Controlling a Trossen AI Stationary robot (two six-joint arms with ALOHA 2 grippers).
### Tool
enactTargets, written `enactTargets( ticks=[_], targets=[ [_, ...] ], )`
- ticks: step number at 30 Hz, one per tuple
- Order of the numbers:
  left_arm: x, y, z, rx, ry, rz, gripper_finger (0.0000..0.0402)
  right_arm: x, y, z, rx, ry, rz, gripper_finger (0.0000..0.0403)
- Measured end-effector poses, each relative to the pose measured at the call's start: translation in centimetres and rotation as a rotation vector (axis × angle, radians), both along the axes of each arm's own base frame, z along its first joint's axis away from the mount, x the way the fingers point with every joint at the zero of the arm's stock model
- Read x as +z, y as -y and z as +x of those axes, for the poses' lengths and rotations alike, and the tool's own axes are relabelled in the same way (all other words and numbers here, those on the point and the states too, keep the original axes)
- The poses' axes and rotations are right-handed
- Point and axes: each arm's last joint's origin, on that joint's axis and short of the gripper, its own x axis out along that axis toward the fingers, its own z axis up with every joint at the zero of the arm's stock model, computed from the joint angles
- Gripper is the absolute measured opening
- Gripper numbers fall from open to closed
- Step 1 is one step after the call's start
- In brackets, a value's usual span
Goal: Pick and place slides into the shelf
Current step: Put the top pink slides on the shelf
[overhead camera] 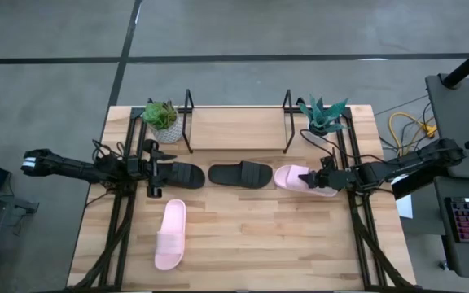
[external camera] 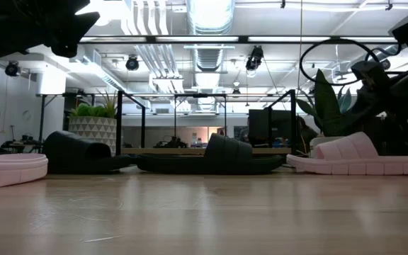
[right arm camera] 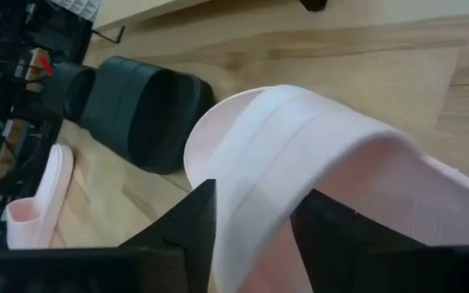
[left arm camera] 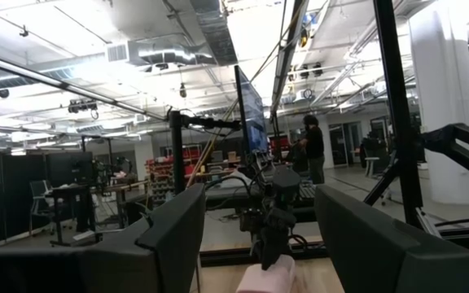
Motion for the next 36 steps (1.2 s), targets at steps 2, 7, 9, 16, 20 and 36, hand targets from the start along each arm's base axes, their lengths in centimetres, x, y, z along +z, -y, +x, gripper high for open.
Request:
enactTargets(
  ticks=[2,7,9,16,20,36],
  targets=[
    [0.0,0.0,0.0,0.0,0.001,0.0,0.0217,0.0,0.0,0.0,0.0,0.0,0.0,0.0123],
    [0.0,0.0,0.0,0.0,0.003,0.0,0.0217,0.0,-0.1,0.0,0.064,-0.021,-0.04,0.0056],
    [0.0,0.0,0.0,0.002,0.003,0.006,0.0217,0.1,-0.2,0.1,0.12,-0.025,-0.064,0.0025],
    [-0.1,0.0,0.1,0.043,-0.017,0.114,0.0217,2.4,-0.6,1.2,0.223,0.097,-0.101,0.0013],
    [-0.3,0.0,0.3,0.092,-0.045,0.251,0.0217,5.5,-0.8,2.0,0.28,0.149,-0.2,0.0012],
    [2.3,0.8,7.1,0.226,-0.259,0.886,0.0217,13.6,-1.2,6.6,0.383,0.1,-0.609,0.0011]
  ],
)
